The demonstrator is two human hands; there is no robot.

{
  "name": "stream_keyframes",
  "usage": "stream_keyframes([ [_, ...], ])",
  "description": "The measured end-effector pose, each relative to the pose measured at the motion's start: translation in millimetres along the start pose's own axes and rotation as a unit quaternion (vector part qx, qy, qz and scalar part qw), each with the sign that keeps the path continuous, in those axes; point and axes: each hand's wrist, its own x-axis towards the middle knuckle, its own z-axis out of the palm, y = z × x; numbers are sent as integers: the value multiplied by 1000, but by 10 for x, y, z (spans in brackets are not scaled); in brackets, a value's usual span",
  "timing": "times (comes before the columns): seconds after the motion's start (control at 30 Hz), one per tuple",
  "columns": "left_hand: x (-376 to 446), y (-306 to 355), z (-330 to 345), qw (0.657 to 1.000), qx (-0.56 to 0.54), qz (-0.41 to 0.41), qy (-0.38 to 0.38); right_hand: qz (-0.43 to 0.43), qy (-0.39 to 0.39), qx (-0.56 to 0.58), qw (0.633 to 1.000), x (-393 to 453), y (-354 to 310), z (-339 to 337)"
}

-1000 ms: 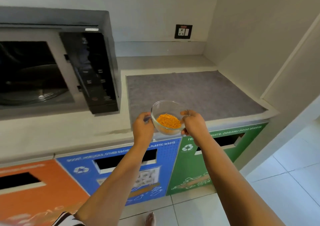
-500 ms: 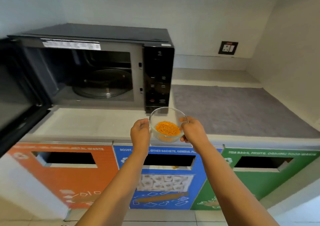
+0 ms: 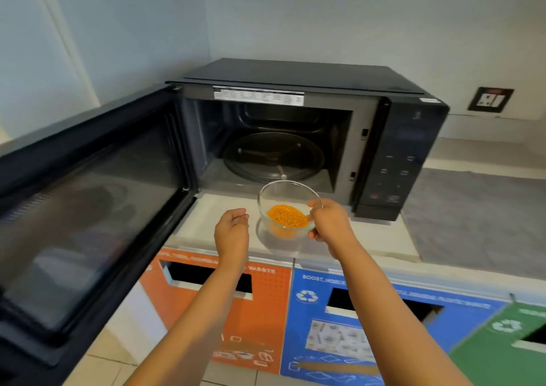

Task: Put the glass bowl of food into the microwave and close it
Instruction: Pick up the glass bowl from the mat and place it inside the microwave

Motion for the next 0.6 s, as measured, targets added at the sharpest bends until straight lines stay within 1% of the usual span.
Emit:
stream_keyframes([
  [0.1,248,44,-144,1000,3,9,5,-4,7,17,1000,139,-130,230],
  [0.23,466,49,-165,1000,6,8,3,4,25,27,999,364,-254,330],
  [0.4,761,16,2,1000,-8,13,-10,13,47,41,998,850,-377,386],
  [0.6,1137,75,217,998,-29,63,-12,26,59,77,995,1464,-490,401],
])
